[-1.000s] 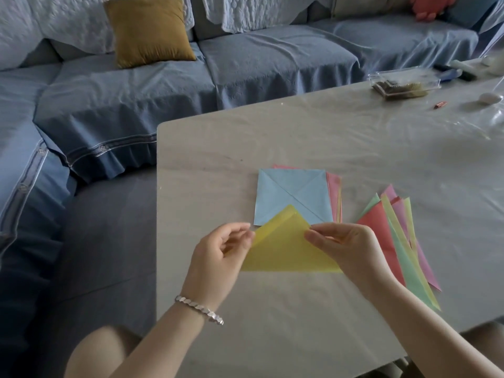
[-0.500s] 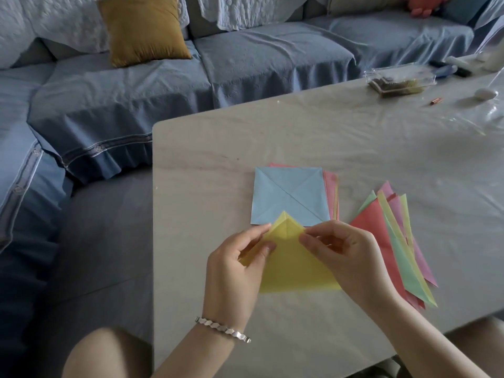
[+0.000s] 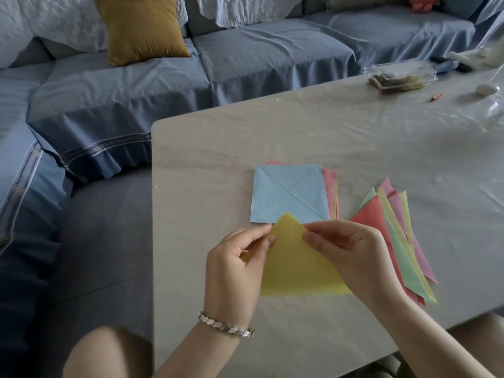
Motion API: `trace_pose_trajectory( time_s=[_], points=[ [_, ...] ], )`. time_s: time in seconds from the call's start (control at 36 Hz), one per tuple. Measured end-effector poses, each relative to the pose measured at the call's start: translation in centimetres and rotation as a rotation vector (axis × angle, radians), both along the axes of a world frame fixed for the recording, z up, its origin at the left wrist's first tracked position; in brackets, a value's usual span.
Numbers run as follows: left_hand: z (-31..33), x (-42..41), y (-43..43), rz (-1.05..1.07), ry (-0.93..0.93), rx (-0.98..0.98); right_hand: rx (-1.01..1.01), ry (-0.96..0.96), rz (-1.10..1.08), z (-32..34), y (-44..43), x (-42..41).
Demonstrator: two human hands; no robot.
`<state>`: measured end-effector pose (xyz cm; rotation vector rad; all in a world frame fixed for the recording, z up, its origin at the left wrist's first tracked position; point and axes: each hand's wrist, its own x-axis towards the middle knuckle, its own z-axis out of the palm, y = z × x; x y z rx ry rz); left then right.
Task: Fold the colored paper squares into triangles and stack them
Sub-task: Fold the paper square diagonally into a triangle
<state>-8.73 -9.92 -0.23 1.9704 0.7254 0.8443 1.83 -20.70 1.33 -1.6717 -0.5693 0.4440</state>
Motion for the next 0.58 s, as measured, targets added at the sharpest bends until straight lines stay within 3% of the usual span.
trace_pose_trajectory(
  time_s=[0.58],
  points=[
    [0.22, -0.48, -0.37, -0.022, -0.07, 0.115, 0.054, 0.044, 0.006, 0.38, -0.13, -0.08]
  ],
)
